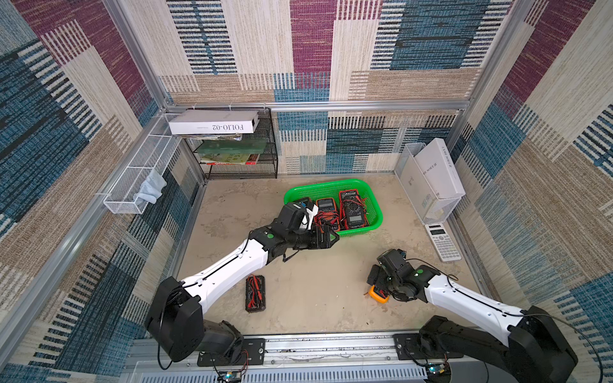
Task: Put the multimeter into the basket
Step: Pick up the multimeter from the center of the board.
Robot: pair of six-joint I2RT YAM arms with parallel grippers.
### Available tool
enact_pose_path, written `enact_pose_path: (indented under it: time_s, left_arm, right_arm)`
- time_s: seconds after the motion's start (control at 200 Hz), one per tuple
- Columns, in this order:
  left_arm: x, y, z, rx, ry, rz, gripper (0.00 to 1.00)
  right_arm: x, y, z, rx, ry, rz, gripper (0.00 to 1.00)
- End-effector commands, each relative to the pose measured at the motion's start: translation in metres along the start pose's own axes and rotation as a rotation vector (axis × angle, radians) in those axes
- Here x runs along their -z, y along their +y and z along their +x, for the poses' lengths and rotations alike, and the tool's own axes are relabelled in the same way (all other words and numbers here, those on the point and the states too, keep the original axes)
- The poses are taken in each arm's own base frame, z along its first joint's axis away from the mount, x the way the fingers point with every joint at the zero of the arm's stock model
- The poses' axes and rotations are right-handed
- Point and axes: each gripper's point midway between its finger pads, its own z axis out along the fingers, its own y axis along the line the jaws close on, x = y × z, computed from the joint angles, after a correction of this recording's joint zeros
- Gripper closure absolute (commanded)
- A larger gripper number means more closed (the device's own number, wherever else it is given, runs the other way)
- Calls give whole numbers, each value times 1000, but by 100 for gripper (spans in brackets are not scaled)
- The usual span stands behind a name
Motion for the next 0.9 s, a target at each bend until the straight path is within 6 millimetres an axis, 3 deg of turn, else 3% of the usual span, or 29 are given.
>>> enact_pose_path:
  time_s: [0.0, 0.175, 0.281, 0.536, 0.892]
  left_arm:
    - [-1, 0, -2, -21, -8, 2, 0]
    - [1, 2, -3, -28, -15, -13, 0]
    - [2, 4, -3, -30, -17, -25, 0]
    - [7, 12, -2, -31, -27, -60, 0]
    - [14, 26, -14, -12, -49, -108, 0]
  right_arm:
    - [-1, -7, 2, 1, 1, 33, 8]
    - [4, 1, -3, 6, -19, -9, 27]
    - [9, 7, -6, 13, -26, -29, 32]
    - [26, 27, -19, 69, -58, -78, 38]
    - [70, 74, -48, 213, -128, -168, 38]
